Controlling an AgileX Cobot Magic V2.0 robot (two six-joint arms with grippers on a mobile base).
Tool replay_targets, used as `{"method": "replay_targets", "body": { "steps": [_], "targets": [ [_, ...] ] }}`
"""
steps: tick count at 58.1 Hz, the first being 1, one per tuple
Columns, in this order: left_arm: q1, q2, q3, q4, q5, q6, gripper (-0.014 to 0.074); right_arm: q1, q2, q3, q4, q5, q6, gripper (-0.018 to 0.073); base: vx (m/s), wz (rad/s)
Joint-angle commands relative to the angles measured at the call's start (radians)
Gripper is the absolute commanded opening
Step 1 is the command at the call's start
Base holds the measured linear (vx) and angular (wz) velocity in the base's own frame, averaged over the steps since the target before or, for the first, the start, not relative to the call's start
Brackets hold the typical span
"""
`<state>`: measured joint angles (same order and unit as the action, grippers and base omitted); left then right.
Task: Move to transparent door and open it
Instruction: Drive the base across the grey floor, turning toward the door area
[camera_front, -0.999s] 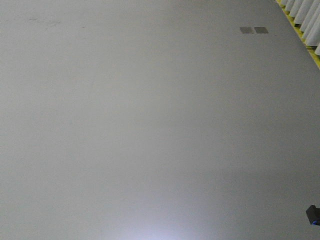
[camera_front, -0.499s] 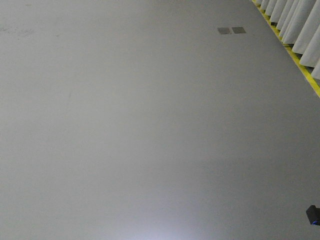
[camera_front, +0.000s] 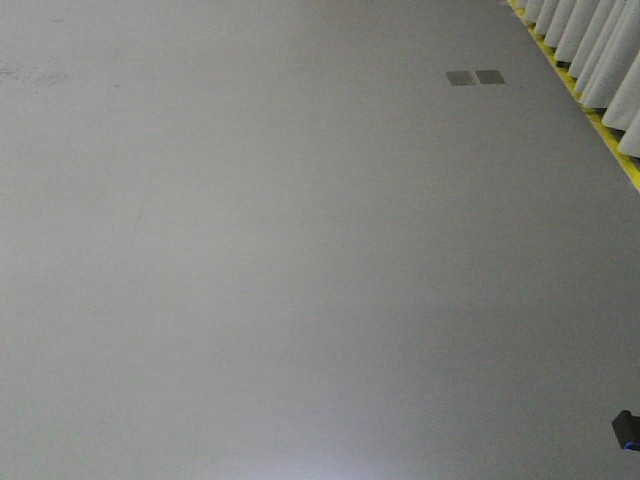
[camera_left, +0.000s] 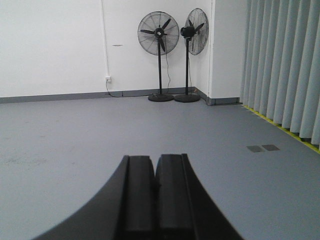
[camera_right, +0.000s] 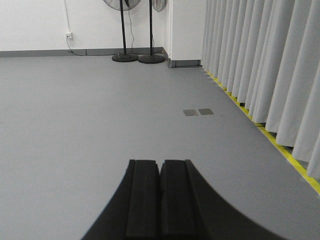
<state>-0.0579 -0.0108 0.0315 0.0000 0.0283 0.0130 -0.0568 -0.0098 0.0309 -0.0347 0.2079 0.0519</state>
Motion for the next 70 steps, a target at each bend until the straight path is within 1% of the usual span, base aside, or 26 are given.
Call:
{"method": "replay_targets", "body": {
  "steps": [1,38,70],
  "targets": [
    [-0.002,-0.014,0.015,-0.005,-0.085,-0.003,-0.0006,-0.005,-0.015,0.003,-0.004,-0.078,-0.007,-0.0009,0.30,0.07],
    [-0.002,-0.014,0.015,-0.005,-0.085,-0.003,-0.0006,-0.005,-0.015,0.003,-0.004,-0.078,-0.007,-0.0009,0.35,0.09],
    [-0.002,-0.014,0.015,-0.005,-0.085,-0.003,-0.0006,-0.005,-0.015,0.003,-0.004,-0.081,-0.007,-0.0009,0.40,0.00]
  ]
}}
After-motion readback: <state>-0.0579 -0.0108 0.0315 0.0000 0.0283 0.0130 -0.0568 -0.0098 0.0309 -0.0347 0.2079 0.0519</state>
